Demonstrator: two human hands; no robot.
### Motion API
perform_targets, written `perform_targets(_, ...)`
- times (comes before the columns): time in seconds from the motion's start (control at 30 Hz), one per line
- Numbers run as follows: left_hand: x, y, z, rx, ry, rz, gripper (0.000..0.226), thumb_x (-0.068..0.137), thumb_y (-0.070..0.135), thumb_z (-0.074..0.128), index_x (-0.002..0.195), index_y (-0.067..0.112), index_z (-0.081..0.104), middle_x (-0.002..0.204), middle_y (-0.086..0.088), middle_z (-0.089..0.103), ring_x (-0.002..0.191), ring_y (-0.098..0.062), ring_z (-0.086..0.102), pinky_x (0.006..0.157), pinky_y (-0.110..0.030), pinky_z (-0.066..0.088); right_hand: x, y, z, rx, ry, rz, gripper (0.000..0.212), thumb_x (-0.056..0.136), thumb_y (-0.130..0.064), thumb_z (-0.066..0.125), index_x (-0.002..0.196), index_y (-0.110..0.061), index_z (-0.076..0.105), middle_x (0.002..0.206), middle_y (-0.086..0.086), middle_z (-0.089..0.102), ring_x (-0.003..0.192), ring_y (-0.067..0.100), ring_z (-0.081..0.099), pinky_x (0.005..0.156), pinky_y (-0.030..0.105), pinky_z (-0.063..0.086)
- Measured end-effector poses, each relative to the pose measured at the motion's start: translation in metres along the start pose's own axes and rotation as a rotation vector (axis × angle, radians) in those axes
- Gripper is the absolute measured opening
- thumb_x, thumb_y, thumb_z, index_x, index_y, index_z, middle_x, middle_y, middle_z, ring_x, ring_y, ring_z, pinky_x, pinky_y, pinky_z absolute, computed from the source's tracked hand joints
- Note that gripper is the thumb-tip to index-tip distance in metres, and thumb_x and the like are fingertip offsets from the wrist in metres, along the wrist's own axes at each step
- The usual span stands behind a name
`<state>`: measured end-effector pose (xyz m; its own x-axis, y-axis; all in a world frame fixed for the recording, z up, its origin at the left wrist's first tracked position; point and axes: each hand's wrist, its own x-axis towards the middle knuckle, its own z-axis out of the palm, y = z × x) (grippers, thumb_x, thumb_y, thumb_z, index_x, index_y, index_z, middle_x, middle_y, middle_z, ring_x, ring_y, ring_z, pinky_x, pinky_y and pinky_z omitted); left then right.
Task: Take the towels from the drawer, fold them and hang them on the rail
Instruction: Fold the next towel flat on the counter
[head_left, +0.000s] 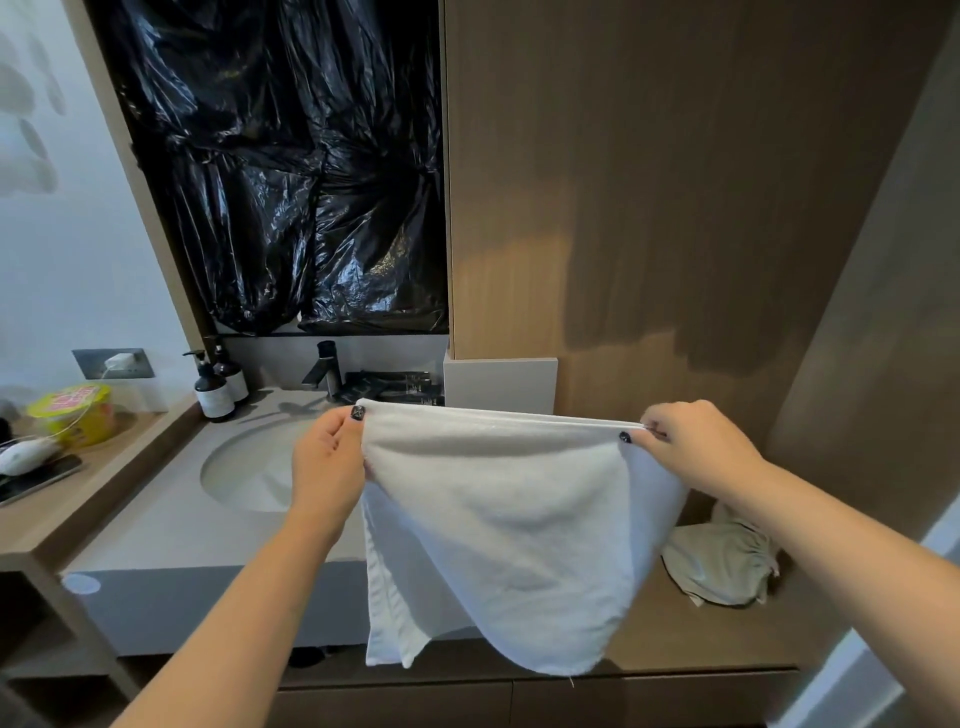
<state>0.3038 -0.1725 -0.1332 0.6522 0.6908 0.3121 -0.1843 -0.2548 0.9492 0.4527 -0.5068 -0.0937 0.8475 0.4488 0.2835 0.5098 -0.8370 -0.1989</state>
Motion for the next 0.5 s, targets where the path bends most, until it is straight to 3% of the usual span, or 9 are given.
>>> perform_targets(0.07,0.001,-0.002,-0.002,0.008,0.024,-0.02,0.038,0.101,0.025,0.049,0.066,0.027,0.064,0.053,0.013,0.054,0.047,0.002,0.04,0.044,-0.013,0.036,-0.002,-0.001,0.0,-0.02,-0.006,-0.049,0.03,0.098,-0.041,0.053,0.081,-0.02,0.064,0.068,-0.004,0.062,0.066,0.014,0.059,0.049,0.026,0.036)
perform_targets(0.17,0.002,-0.005,-0.007,0.046,0.071,-0.069,0.047,0.099,0.021,0.049,0.053,0.026,0.049,0.048,0.014,0.038,0.044,-0.001,0.029,0.048,-0.024,0.026,-0.008,-0.005,0.002,-0.121,0.064,-0.133,0.029,0.101,-0.042,0.045,0.092,-0.021,0.063,0.074,-0.003,0.065,0.068,0.018,0.06,0.053,0.03,0.04)
perform_targets(0.33,0.002,-0.006,-0.008,0.084,0.182,-0.148,0.039,0.094,0.014,0.041,0.059,0.023,0.026,0.051,0.013,0.025,0.049,-0.008,0.02,0.053,-0.03,0.016,-0.016,-0.013,0.001,-0.175,0.369,-0.404,0.051,0.103,-0.039,0.031,0.076,-0.009,0.062,0.057,0.003,0.059,0.048,0.027,0.056,0.04,0.034,0.043)
perform_targets(0.4,0.001,-0.004,-0.006,0.103,0.21,-0.131,0.036,0.095,0.016,0.039,0.062,0.022,0.026,0.054,0.011,0.026,0.053,-0.012,0.022,0.053,-0.031,0.018,-0.017,-0.017,-0.002,-0.137,0.379,-0.417,0.057,0.103,-0.041,0.025,0.075,-0.009,0.062,0.057,0.004,0.058,0.049,0.027,0.056,0.042,0.037,0.047)
perform_targets(0.5,0.0,-0.001,-0.009,0.139,0.146,-0.066,0.038,0.1,0.032,0.042,0.064,0.026,0.033,0.054,0.012,0.034,0.054,-0.009,0.03,0.051,-0.029,0.025,-0.018,-0.017,-0.007,-0.073,0.268,-0.364,0.052,0.097,-0.047,0.027,0.08,-0.012,0.062,0.068,0.002,0.062,0.061,0.023,0.058,0.053,0.035,0.047)
